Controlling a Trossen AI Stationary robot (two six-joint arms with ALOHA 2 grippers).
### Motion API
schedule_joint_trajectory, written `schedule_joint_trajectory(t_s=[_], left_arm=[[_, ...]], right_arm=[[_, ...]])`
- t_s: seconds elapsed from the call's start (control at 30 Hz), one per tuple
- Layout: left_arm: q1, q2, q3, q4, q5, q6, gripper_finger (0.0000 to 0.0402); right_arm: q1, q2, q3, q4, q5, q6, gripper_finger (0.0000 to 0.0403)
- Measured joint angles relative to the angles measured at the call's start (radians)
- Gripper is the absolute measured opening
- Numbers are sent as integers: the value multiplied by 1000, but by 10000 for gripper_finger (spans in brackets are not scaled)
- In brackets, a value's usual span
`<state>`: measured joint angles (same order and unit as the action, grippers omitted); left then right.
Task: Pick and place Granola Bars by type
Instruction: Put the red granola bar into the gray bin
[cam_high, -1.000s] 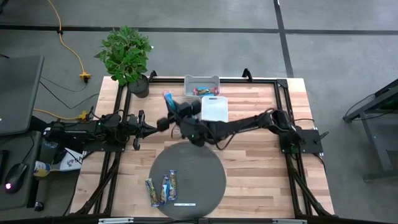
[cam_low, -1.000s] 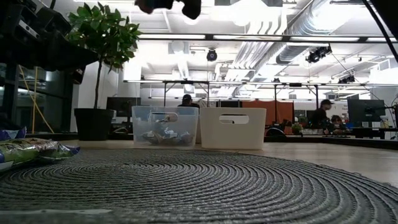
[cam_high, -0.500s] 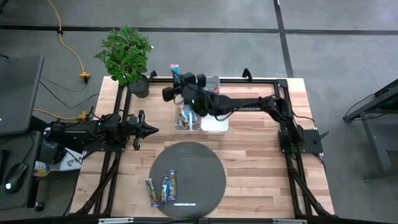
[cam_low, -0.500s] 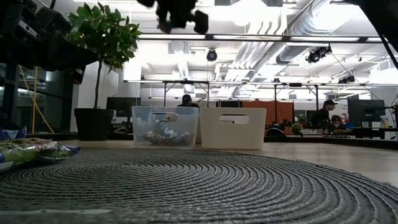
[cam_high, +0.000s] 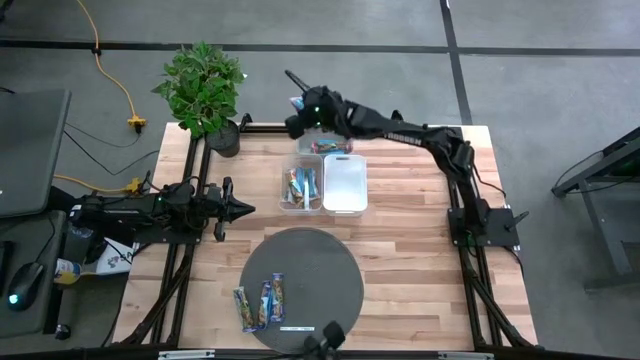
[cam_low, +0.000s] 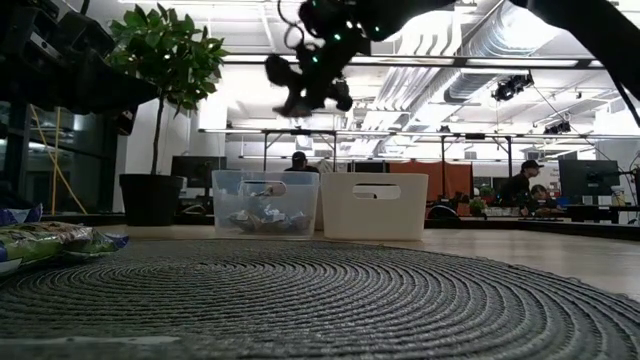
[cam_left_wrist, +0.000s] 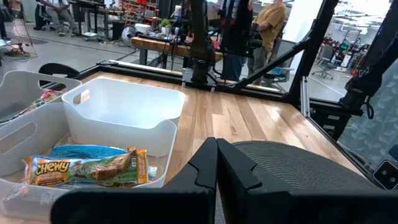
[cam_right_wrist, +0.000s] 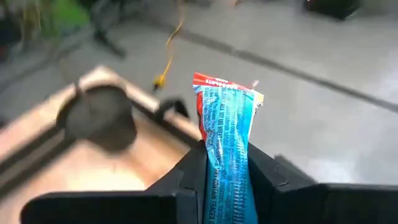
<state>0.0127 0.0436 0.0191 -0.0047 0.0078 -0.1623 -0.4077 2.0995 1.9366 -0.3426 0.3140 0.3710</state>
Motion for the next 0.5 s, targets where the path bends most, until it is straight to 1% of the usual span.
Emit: schedule_joint_trajectory(t_s=[0.1, 0.27, 0.4, 0.5], left_arm=[[0, 0, 0, 0, 0, 0, 0], [0, 0, 0, 0, 0, 0, 0], [0, 0, 0, 0, 0, 0, 0], [0, 0, 0, 0, 0, 0, 0]], right_arm=[[-57, 0, 0, -79, -163, -79, 62], [-135, 0, 0, -213, -341, -196, 62], [-182, 0, 0, -313, -432, -318, 62], [-207, 0, 0, -378, -447, -427, 62]])
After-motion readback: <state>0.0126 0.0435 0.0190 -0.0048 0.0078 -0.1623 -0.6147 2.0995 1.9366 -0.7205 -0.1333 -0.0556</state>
